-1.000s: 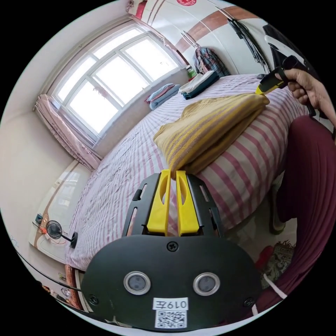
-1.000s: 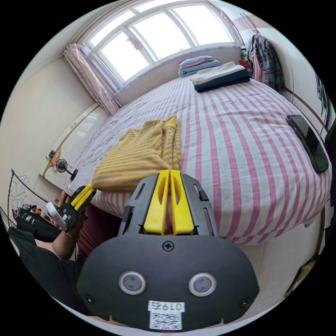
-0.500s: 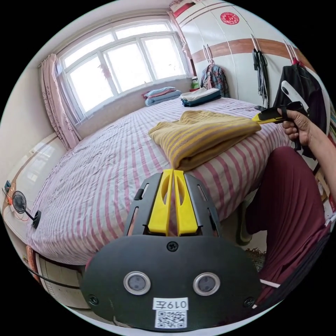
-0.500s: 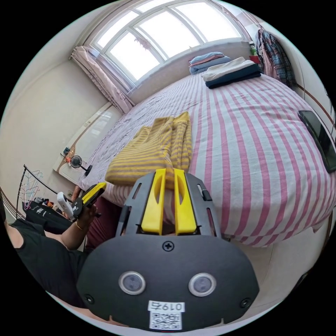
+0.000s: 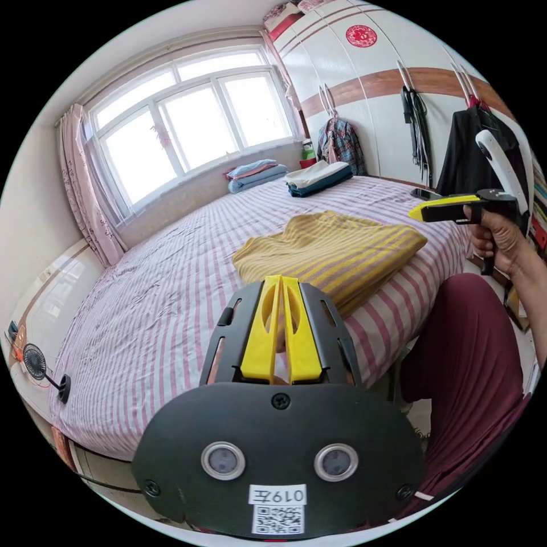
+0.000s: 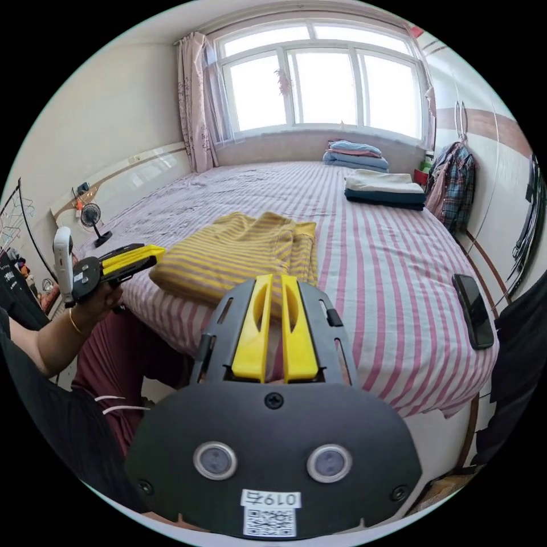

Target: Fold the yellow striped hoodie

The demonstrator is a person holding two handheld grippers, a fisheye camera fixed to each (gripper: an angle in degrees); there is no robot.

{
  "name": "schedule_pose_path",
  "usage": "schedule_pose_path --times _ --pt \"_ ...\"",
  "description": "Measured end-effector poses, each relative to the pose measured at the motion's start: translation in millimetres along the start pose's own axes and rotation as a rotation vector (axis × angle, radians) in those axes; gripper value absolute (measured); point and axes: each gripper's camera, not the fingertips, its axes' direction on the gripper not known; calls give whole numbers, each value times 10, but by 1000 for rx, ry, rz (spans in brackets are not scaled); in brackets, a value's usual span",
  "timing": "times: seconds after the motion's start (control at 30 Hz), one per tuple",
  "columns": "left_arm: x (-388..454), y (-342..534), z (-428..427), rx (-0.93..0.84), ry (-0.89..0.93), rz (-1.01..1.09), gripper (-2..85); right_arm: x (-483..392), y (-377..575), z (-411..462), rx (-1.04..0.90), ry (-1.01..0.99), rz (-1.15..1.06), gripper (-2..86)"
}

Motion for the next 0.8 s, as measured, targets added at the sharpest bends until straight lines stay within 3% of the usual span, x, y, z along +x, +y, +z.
schedule_pose_path --times 0.2,0.43,0.57,0.8 --pt "26 8 251 -41 -24 28 7 184 -153 341 -145 -20 43 16" --pt "-368 -298 379 104 9 -78 6 588 -993 340 41 -155 101 65" --pt "-671 -717 956 -24 -5 -79 7 1001 -1679 1045 -91 -298 186 78" --pt "-1016 -1024 1608 -89 202 -104 7 1259 -2156 1879 -254 -306 246 55"
